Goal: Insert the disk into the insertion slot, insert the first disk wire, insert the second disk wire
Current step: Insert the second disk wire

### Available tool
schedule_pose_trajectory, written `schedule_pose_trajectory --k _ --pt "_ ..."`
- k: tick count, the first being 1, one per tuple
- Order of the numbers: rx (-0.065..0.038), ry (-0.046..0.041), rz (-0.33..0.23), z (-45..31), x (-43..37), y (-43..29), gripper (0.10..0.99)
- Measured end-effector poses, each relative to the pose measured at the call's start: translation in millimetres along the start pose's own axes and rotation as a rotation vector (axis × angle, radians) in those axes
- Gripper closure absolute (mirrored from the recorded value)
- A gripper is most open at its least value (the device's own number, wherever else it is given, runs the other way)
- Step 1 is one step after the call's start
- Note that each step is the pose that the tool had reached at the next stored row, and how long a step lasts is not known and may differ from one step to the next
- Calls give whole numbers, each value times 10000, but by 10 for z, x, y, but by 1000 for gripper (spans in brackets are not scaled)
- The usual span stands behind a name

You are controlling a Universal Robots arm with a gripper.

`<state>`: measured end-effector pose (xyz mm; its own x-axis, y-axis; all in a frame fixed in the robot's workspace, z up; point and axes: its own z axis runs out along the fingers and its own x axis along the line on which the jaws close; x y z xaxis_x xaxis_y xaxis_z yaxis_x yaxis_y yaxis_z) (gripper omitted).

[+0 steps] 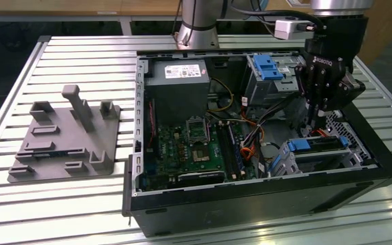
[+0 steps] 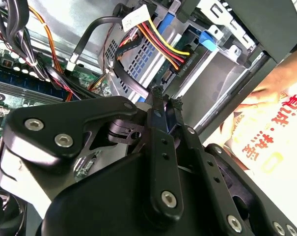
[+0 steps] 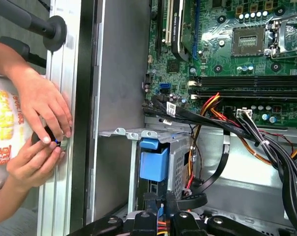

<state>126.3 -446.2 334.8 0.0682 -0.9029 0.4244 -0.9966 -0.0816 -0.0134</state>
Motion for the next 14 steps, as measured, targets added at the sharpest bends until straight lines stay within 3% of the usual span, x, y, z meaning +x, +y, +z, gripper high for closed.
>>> schedule_pose_trajectory --k 14 --pt "41 29 18 3 -17 1 894"
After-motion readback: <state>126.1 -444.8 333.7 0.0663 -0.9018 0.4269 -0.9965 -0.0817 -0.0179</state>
